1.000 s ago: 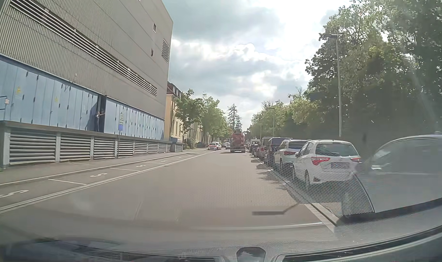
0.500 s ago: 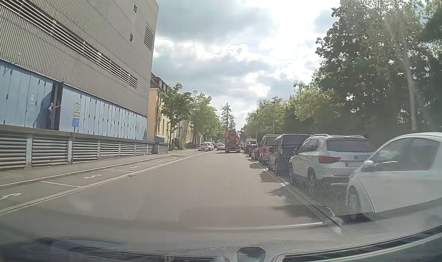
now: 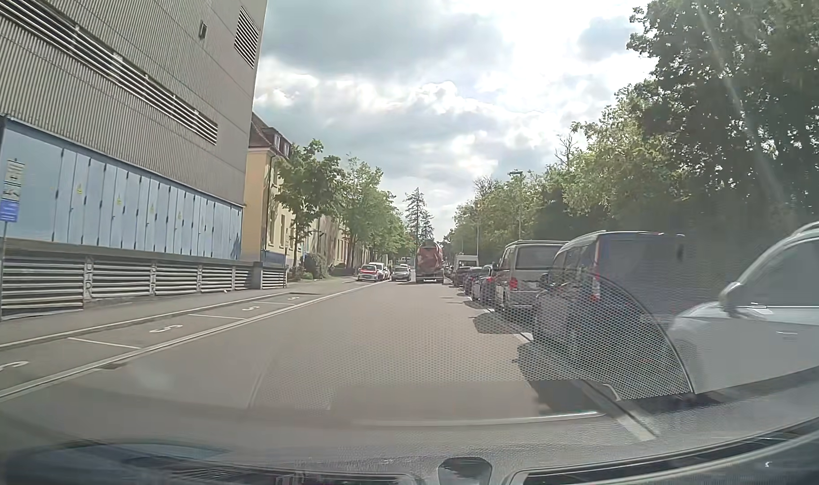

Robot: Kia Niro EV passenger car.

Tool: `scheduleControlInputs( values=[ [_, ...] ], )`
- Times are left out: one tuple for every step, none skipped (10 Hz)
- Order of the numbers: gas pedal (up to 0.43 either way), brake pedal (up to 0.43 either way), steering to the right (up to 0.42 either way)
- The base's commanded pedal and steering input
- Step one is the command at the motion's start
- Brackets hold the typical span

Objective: Follow the waypoints while adhering to traffic rules and regulations

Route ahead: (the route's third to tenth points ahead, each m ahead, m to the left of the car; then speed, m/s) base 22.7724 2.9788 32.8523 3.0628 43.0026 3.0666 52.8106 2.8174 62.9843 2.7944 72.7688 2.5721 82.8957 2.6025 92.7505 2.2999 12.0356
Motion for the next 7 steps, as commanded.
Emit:
scheduleControlInputs(
  values=[
    [0.079, 0.000, 0.003],
    [0.079, 0.000, 0.003],
    [0.079, 0.000, 0.003],
    [0.079, 0.000, 0.004],
    [0.079, 0.000, 0.004],
    [0.079, 0.000, 0.004],
    [0.079, 0.000, 0.005]
  ],
)
